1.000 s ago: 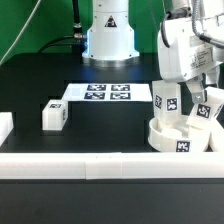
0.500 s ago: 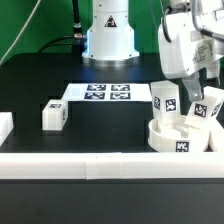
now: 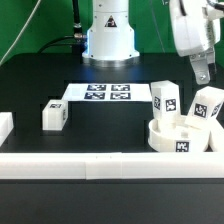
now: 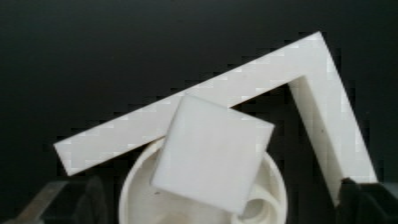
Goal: Assemble stool
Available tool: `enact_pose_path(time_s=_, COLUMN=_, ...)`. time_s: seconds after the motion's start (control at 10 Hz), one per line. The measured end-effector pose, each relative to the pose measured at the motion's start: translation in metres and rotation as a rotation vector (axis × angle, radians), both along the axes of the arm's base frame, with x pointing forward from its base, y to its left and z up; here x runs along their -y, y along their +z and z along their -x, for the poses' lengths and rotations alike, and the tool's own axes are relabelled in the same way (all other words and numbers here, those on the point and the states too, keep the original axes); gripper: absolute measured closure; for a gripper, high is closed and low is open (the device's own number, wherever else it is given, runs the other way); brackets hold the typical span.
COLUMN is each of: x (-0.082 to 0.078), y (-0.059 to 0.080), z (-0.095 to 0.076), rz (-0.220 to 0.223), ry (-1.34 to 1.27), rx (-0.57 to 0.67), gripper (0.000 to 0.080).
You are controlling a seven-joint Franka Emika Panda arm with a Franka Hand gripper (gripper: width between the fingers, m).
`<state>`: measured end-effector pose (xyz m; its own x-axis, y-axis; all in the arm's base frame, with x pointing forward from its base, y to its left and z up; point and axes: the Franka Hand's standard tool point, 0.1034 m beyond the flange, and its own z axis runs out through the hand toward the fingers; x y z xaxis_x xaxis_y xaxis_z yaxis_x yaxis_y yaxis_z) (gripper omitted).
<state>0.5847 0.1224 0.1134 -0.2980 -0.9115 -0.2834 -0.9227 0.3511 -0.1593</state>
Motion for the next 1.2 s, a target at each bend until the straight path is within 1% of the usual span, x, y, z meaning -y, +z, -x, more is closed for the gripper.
enact_pose_path(time_s=0.1, x=-0.001, y=-0.001, z=0.001, rz=0.017, ry=0.069, rx=0.006, gripper=0.0150)
enact_pose_path(time_s=0.2, x=-0.008, y=0.000, z=0.001, rz=0.057, ry=0.248, rx=0.003, gripper=0.0150)
enact_pose_path(time_s=0.4, x=-0.017, y=0.004, z=-0.003, rz=0.108, ry=0.534, rx=0.035, gripper=0.0150)
enact_pose_path(time_s=0.5, x=-0.019, y=0.005, z=-0.006, rz=0.124, ry=0.657, rx=0.059, gripper=0.0150)
enact_pose_path(time_s=0.6, x=-0.017, y=0.002, z=-0.008, rz=0.135, ry=0.703, rx=0.073, gripper=0.0150)
enact_pose_path(time_s=0.9, x=-0.015, y=0.002, z=-0.008, rz=0.181, ry=0.899, rx=0.115, gripper=0.0150)
enact_pose_path(time_s=1.0, x=-0.015, y=0.001, z=-0.007, rz=0.204, ry=0.985, rx=0.130, gripper=0.0150)
enact_pose_path(time_s=1.1, x=-0.014, y=0.000, z=-0.007, rz=0.262, ry=1.177, rx=0.154, gripper=0.0150)
enact_pose_path(time_s=1.2, x=-0.012, y=0.000, z=-0.007, rz=0.294, ry=1.309, rx=0.174, gripper=0.0150)
